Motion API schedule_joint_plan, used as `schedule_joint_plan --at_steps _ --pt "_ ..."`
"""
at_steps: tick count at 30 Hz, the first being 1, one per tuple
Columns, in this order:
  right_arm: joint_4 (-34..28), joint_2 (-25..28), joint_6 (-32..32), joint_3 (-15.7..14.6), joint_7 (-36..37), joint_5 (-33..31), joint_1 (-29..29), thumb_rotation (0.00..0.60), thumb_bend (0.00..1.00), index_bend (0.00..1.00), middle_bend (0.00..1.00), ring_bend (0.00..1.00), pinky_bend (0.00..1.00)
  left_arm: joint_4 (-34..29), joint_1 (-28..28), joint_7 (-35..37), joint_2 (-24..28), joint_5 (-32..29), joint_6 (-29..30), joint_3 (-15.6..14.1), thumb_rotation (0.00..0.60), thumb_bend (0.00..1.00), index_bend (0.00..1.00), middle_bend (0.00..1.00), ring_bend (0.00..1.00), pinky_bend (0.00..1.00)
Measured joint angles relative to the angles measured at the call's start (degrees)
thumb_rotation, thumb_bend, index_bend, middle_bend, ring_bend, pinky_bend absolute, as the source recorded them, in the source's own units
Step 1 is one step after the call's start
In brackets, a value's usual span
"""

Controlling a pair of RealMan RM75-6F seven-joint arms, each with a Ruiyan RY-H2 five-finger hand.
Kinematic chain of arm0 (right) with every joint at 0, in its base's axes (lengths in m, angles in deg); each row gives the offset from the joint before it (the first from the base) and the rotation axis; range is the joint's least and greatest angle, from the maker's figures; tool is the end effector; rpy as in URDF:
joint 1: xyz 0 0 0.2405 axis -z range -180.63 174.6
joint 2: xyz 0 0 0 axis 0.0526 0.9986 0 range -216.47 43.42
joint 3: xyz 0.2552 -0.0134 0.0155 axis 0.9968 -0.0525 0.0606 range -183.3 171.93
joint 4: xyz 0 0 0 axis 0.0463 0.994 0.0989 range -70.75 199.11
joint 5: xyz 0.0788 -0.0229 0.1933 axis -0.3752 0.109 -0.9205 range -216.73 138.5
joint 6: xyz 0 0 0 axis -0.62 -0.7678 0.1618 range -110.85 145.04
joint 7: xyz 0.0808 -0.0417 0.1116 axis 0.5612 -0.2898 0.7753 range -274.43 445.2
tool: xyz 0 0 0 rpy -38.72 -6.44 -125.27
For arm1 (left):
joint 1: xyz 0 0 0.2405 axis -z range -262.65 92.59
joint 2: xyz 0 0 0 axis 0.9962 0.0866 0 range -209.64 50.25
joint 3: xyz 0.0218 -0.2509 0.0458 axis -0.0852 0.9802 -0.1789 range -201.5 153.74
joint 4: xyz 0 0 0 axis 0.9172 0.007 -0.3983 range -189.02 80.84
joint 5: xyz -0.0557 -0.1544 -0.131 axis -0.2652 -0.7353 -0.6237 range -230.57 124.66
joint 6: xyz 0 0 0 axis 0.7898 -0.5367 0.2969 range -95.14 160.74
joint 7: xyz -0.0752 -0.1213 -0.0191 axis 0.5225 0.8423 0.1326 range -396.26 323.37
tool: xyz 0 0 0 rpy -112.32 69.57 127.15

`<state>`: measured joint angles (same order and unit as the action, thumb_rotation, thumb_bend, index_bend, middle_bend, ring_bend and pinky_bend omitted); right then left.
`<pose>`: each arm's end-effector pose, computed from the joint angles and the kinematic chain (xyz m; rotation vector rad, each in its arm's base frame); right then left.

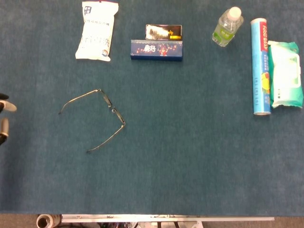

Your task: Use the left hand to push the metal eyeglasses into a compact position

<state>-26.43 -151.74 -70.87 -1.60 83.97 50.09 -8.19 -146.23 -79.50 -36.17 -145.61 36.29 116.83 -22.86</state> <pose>-0.3022 -0.1868 0.1622 1.4038 -0.7963 0.9588 -0.3028 0.1772 0.1394 -1.4602 -0.9349 -0.9371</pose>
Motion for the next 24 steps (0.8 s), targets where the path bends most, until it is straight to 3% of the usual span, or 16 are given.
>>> schedule_joint_plan --at_steps 4,12,24 --pt "0.0 0.0 0.3 0.0 0.0 0.0 -0.1 0.6 0.28 0.43 0.35 0.17 0.39 -0.6 1.5 -0.3 1.2 1.8 -1.7 -0.6 0.6 0.44 0.4 0.15 0.18 0.36" --pt "0.1 0.1 0.6 0.3 0.3 -0.4 -0.3 0.6 0.28 0.43 0.35 0.17 0.39 -0.4 4.6 -2.8 1.1 3.4 -4.5 -0.3 0.6 0.24 0.38 0.1 0.16 0.33" --pt "0.2 0.5 0.8 0.9 1.3 -1.4 -0.4 0.6 0.28 0.43 0.35 0.17 0.39 2.4 10.2 -10.1 -3.0 2.2 -11.2 1.3 0.6 0.14 0.09 0.0 0.01 0.17"
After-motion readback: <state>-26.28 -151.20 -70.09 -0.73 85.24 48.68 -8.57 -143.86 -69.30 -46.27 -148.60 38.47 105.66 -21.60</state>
